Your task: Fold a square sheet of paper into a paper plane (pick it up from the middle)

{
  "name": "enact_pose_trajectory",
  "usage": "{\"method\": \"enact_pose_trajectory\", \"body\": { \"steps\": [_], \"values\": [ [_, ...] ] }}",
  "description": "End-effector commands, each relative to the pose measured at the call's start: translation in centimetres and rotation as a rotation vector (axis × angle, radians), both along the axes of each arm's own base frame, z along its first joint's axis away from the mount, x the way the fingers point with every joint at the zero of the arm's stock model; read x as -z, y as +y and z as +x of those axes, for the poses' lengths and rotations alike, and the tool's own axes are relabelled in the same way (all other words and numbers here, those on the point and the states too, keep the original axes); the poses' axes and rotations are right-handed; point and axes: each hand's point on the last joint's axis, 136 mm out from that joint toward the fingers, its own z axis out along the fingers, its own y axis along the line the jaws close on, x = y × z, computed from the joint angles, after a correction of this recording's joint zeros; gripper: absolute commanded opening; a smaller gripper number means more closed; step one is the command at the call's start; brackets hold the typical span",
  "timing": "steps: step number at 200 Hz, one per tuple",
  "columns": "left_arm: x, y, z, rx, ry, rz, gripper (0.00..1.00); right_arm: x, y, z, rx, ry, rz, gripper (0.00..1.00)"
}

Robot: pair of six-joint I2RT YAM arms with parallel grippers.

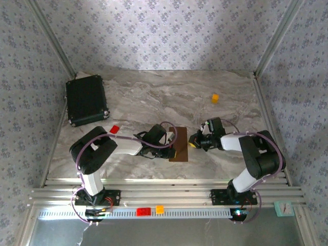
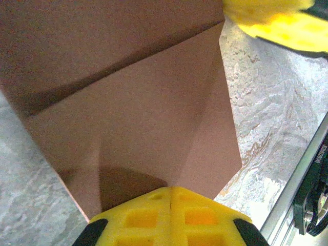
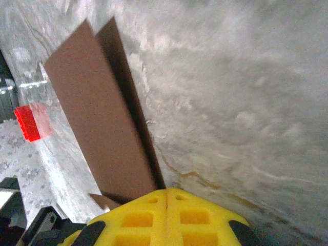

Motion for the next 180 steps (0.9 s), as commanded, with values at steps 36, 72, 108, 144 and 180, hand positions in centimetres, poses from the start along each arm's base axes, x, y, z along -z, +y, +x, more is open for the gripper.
{"method": "enact_pose_trajectory", "body": {
  "steps": [36,72,108,144,180],
  "values": [
    [3.2,2.1,-1.9,0.0,0.086,0.122,0.0,-2.6,1.9,-0.4,-0.051,-0.087,-0.048,0.0],
    [2.5,1.6,-1.5,-0.002,0.077,0.103,0.0,-0.6,4.2,-1.7,-0.108,-0.044,-0.055,0.0],
    [1.1,1.1,-1.7,0.027,0.067,0.08,0.0,3.3,2.7,-3.4,-0.119,0.086,-0.151,0.0],
    [1.9,2.9,-3.1,0.043,0.084,0.12,0.0,4.0,2.1,-4.0,-0.128,0.11,-0.177,0.0],
    [2.0,4.3,-4.3,0.048,0.089,0.13,0.0,3.9,2.0,-3.9,-0.12,0.106,-0.179,0.0]
  ]
}}
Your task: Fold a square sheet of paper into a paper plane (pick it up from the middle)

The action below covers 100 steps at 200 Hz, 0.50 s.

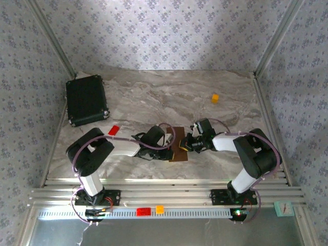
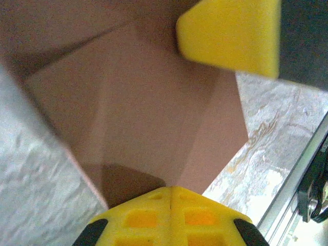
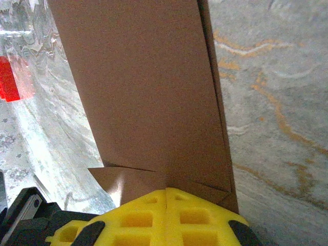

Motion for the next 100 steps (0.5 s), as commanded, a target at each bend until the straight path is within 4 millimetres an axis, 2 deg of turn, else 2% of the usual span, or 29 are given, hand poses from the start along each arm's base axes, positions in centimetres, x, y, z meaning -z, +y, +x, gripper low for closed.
{"method": "enact_pose_trajectory", "body": {
  "steps": [1,35,52,68,100],
  "values": [
    [1.9,2.9,-3.0,0.038,0.072,0.105,0.01,3.4,-2.7,-1.6,0.043,0.097,-0.146,0.0],
    [1.5,3.7,-3.7,0.056,0.054,0.127,0.01,3.4,-2.5,-1.5,0.042,0.1,-0.134,0.0],
    [0.4,3.5,-3.8,0.069,0.028,0.1,0.02,3.3,-2.4,-1.5,0.046,0.097,-0.128,0.0],
    [-1.3,2.9,-3.1,0.066,-0.022,0.069,0.02,3.1,-2.2,-1.4,0.046,0.095,-0.116,0.0],
    [-4.2,1.1,-0.4,0.012,-0.087,-0.011,0.03,2.8,-2.0,-1.2,0.053,0.087,-0.098,0.0]
  ]
}}
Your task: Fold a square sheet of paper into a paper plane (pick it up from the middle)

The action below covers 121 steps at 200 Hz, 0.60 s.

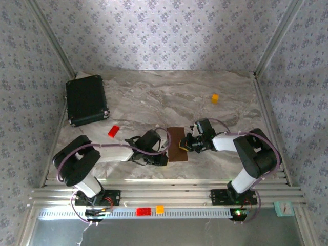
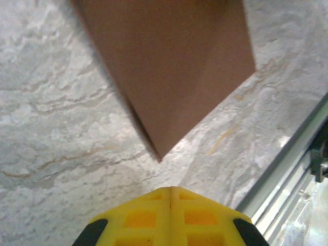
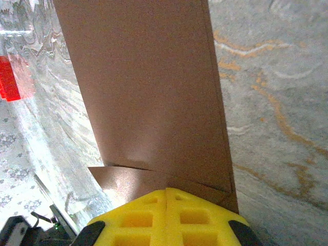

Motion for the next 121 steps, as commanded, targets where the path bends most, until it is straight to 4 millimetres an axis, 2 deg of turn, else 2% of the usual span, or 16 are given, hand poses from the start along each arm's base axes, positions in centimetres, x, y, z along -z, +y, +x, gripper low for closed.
{"method": "enact_pose_trajectory", "body": {
  "steps": [1,15,26,53,87,121],
  "values": [
    [-2.7,-1.5,2.3,-0.029,-0.06,-0.062,0.03,2.8,-2.1,-1.3,0.055,0.087,-0.104,0.0],
    [-3.4,-2.4,3.7,-0.05,-0.075,-0.083,0.05,2.7,-2.0,-1.2,0.056,0.085,-0.102,0.0],
    [-3.1,-3.0,4.3,-0.042,-0.077,-0.077,0.05,2.7,-2.0,-1.2,0.055,0.084,-0.098,0.0],
    [-0.7,-3.1,5.0,-0.061,-0.046,-0.009,0.03,2.2,-1.7,-0.9,0.055,0.076,-0.081,0.0],
    [2.5,-1.9,3.6,-0.065,0.008,0.04,0.01,0.2,-0.9,0.2,0.037,0.03,-0.042,0.0],
    [4.1,-0.4,2.6,-0.069,0.031,0.089,0.0,-2.8,0.2,0.8,0.014,-0.046,0.008,0.0]
  ]
}}
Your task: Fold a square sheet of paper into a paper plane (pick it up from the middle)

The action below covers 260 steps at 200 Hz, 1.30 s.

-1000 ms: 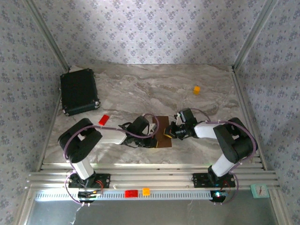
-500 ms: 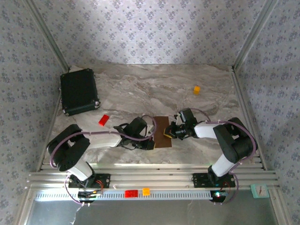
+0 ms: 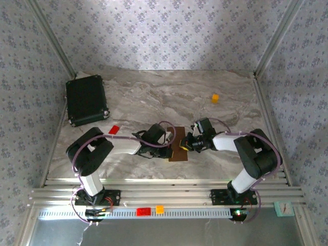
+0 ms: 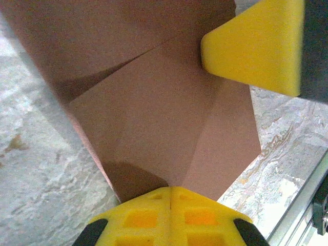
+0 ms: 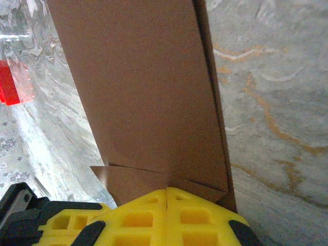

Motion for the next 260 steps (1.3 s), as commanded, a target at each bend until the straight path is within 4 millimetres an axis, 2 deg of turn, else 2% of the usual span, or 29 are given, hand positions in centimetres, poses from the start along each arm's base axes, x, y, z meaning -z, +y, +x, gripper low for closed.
{"method": "enact_pose_trajectory", "body": {
  "steps": [1,27,64,84,108,165,210,239,260],
  "values": [
    [2.6,2.0,-1.4,-0.011,0.047,0.087,0.0,-2.3,0.3,0.7,-0.001,-0.053,0.011,0.0],
    [3.1,2.2,-1.7,-0.008,0.06,0.099,0.0,-2.6,2.0,-0.4,-0.058,-0.058,0.02,0.0],
    [3.5,2.3,-1.6,-0.016,0.062,0.113,0.0,0.2,3.0,-2.5,-0.091,0.018,-0.01,0.0],
    [3.7,2.5,-1.8,-0.017,0.067,0.121,0.0,1.8,2.1,-3.4,-0.085,0.063,-0.047,0.0],
    [4.1,2.7,-2.2,-0.014,0.075,0.124,0.0,2.3,0.3,-2.5,-0.037,0.065,-0.052,0.0],
    [4.7,2.8,-2.6,-0.004,0.087,0.139,0.0,1.3,-3.2,0.8,0.07,0.025,0.001,0.0],
    [4.5,2.6,-2.8,0.005,0.08,0.137,0.0,0.6,-5.2,2.4,0.129,0.013,0.004,0.0],
    [3.6,2.3,-2.4,0.0,0.065,0.122,0.0,-1.2,-5.4,2.6,0.113,-0.02,-0.02,0.0],
    [1.6,1.4,-1.6,-0.008,0.035,0.084,0.0,-2.6,-5.7,1.9,0.107,-0.05,-0.06,0.01]
  ]
}}
